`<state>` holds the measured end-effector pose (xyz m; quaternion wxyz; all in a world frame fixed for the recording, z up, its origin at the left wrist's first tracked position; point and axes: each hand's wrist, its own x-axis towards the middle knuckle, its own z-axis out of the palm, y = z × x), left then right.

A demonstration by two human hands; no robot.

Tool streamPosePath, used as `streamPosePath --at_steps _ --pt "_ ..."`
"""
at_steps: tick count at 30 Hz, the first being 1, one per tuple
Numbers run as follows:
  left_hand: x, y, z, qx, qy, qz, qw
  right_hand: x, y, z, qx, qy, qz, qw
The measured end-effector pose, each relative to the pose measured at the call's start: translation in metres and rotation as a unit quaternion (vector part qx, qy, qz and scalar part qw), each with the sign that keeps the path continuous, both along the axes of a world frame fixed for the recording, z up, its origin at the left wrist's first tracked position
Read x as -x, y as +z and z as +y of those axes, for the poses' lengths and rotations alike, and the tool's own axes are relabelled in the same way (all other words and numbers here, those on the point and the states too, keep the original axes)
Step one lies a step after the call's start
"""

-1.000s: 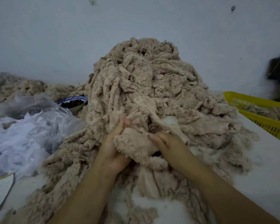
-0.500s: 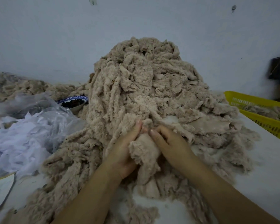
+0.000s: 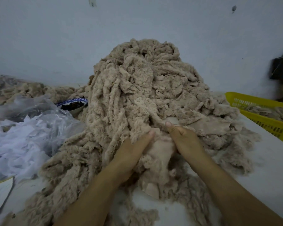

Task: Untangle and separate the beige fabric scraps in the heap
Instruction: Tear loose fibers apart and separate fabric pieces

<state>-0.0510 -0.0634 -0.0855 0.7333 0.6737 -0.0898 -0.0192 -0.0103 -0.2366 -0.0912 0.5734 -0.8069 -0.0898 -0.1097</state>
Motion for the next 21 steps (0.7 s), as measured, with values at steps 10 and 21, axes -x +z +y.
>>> streamPosePath --at_steps 10,21 --pt "-0.003 -0.005 -0.004 -0.065 -0.031 0.006 0.997 0.011 0.001 0.017 -0.015 0.082 -0.004 0.997" --pt "-0.015 0.002 0.015 0.269 0.046 0.086 0.958 -0.004 0.003 -0.014 -0.135 -0.059 0.029 0.989"
